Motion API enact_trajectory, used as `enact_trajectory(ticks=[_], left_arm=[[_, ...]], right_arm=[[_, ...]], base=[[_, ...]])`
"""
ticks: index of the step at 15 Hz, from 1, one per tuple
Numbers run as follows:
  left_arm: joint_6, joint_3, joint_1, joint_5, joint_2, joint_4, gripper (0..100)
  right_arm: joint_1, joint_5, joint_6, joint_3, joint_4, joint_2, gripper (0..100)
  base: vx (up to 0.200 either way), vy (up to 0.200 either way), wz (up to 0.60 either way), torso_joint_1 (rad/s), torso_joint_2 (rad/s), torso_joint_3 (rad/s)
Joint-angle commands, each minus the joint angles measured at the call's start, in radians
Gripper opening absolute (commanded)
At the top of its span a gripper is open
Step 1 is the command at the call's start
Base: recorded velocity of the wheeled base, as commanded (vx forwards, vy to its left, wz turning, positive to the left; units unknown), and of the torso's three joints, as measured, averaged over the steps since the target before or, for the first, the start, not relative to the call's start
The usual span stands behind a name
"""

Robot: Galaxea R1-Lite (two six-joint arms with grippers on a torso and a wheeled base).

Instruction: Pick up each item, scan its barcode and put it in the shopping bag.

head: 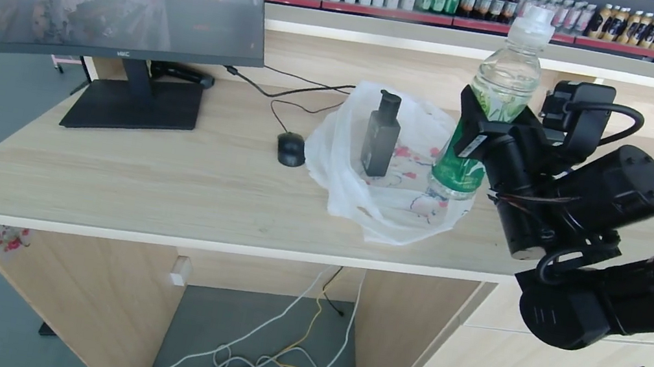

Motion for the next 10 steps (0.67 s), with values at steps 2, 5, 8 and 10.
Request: enact_trajectory(ticks=[2, 5, 8, 10], left_arm=[[0.0, 0.0, 0.001, 0.0, 0.0, 0.0, 100], [0.0, 0.0, 0.001, 0.0, 0.0, 0.0, 100], [-0.001, 0.0, 0.001, 0.0, 0.0, 0.0, 100], [0.0, 0.0, 0.001, 0.0, 0.0, 0.0, 100]], right_arm=[[-0.001, -0.001, 0.0, -0.004, -0.003, 0.031, 0], [-0.001, 0.002, 0.0, -0.041, -0.003, 0.072, 0], [-0.001, 0.002, 0.0, -0.099, 0.014, 0.114, 0], [0.0, 0.001, 0.0, -0.153, 0.026, 0.149, 0]], base=[[0.0, 0.0, 0.0, 0.0, 0.0, 0.0], [0.0, 0.0, 0.0, 0.0, 0.0, 0.0], [0.0, 0.0, 0.0, 0.0, 0.0, 0.0], [0.0, 0.0, 0.0, 0.0, 0.0, 0.0]])
